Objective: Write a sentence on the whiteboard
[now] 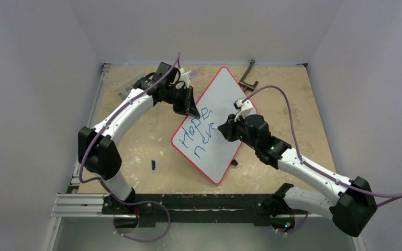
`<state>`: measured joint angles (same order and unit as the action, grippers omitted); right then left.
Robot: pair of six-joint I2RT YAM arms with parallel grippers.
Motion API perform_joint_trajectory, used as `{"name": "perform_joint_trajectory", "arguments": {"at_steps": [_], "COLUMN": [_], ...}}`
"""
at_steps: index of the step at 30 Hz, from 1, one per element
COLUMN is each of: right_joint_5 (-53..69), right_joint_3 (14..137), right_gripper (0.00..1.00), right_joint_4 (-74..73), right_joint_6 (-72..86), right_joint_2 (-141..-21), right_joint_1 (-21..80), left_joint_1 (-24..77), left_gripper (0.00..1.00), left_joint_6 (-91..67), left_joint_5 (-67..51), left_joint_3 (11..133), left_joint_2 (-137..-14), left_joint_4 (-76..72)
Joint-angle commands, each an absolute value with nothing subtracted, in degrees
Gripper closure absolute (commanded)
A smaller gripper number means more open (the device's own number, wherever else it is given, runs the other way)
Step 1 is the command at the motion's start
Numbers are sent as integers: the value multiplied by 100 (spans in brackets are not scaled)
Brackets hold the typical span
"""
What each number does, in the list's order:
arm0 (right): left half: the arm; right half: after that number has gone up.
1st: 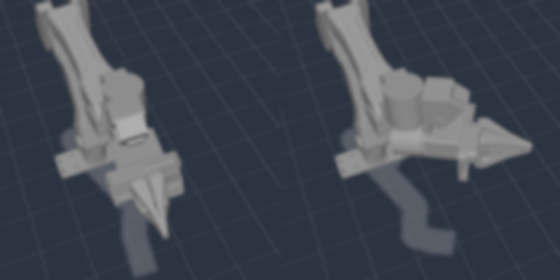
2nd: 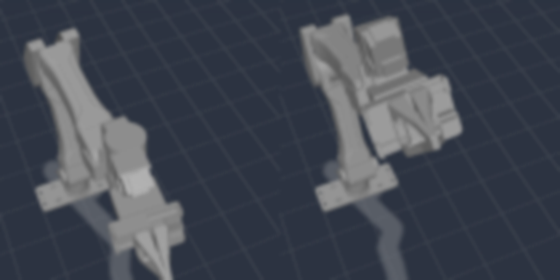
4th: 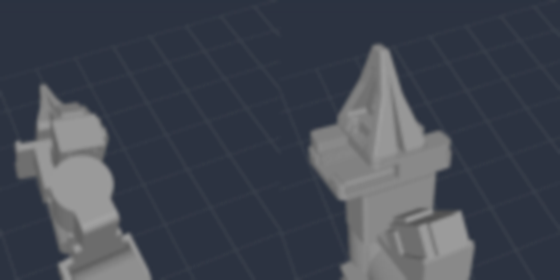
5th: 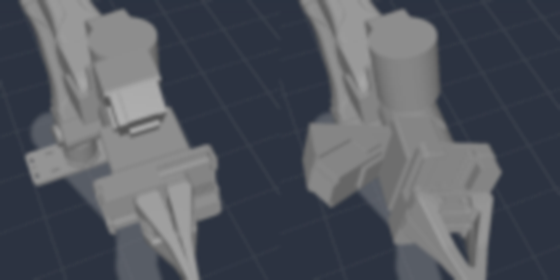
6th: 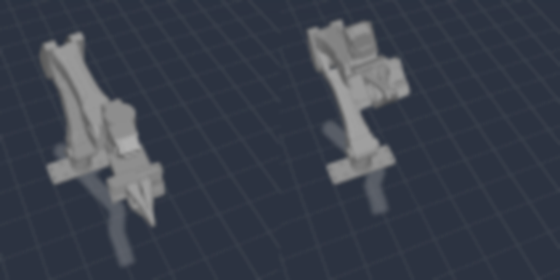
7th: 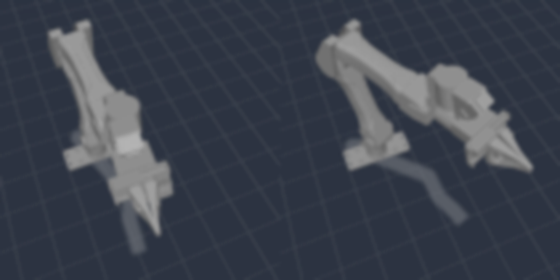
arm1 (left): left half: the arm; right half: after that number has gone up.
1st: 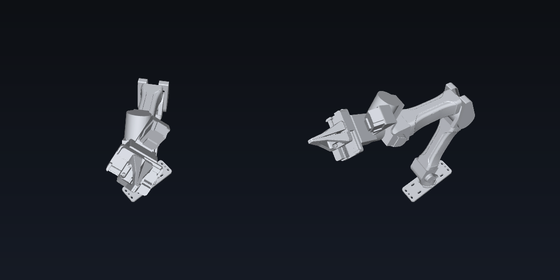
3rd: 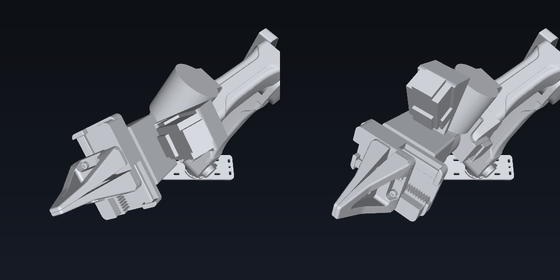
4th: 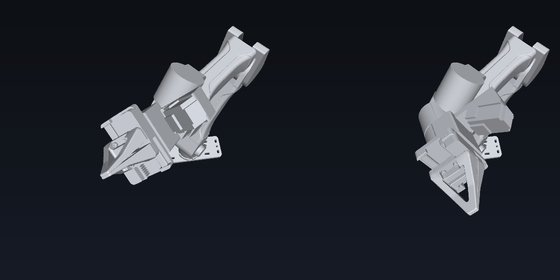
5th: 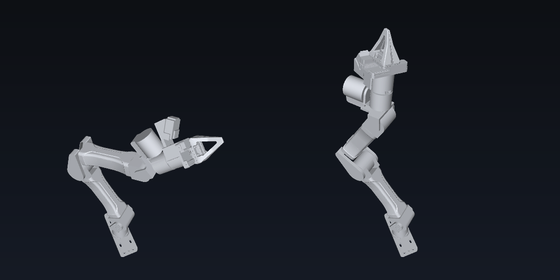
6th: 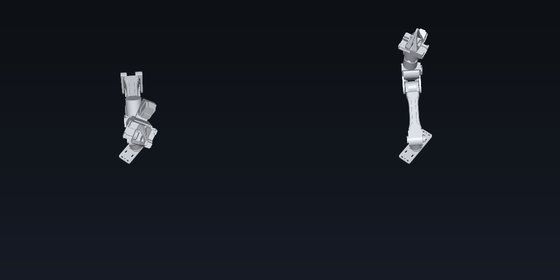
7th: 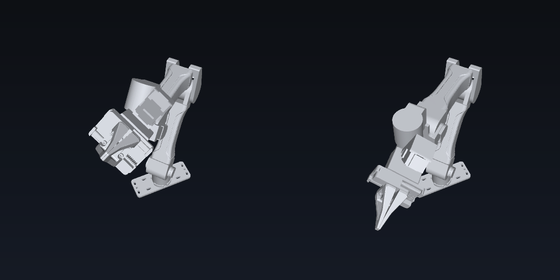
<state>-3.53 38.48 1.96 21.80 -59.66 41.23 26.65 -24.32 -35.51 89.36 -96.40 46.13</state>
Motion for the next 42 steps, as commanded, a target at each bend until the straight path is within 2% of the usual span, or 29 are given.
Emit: {"name": "perform_joint_trajectory", "arguments": {"at_steps": [1, 13, 22, 42], "right_joint_5": [-659, -836, -865, -717], "right_joint_3": [4099, 4698, 4831, 5030], "right_gripper": [100, 100, 100, 100], "right_joint_4": [9, -256, -327, -213], "right_joint_6": [2168, 1797, 1666, 1437], "right_joint_2": [-6228, -6389, -5952, -6065], "right_joint_1": [4103, 3981, 3973, 3927], "left_joint_1": [2638, 2638, 2641, 2643], "left_gripper": [100, 100, 100, 100], "left_joint_6": [-2285, -2260, -2265, -2266], "left_joint_5": [-3179, -3110, -3127, -3100], "left_joint_3": [9116, 9119, 9116, 9105], "left_joint_2": [-9404, -9378, -9343, -9286], "left_joint_4": [4542, 4579, 4566, 4561]}}
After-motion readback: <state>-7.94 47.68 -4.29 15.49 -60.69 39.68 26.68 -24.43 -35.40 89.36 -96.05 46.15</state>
